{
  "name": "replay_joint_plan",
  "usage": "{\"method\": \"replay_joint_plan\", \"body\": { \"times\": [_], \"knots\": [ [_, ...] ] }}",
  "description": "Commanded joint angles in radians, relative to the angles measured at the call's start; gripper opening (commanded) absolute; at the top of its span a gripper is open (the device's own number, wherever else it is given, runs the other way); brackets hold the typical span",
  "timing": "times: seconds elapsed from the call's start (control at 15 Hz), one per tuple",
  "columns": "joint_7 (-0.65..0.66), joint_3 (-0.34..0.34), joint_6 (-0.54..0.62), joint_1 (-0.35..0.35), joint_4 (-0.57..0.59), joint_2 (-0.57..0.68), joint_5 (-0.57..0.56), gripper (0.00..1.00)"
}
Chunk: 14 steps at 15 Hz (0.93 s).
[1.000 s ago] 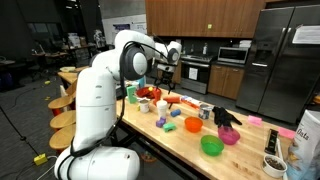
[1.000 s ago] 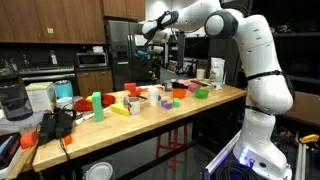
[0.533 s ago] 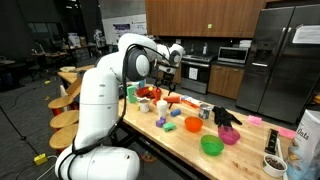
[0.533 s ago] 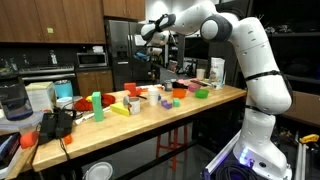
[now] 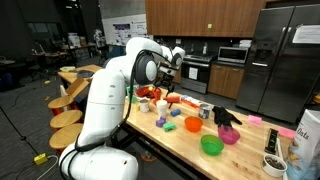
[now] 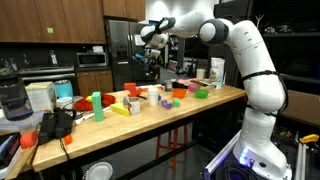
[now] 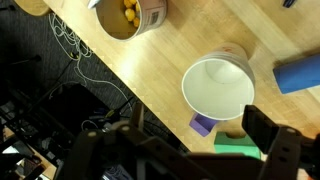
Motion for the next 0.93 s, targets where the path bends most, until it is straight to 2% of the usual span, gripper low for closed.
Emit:
{"method": "replay_joint_plan", "body": {
  "times": [0.0, 0.87],
  "knots": [
    [0.010, 0.093, -0.039, -0.083, 0.067, 0.040, -0.005, 1.00],
    [-0.046, 0.183, -0.140, -0.139, 0.187, 0.146, 0.008, 1.00]
  ]
}}
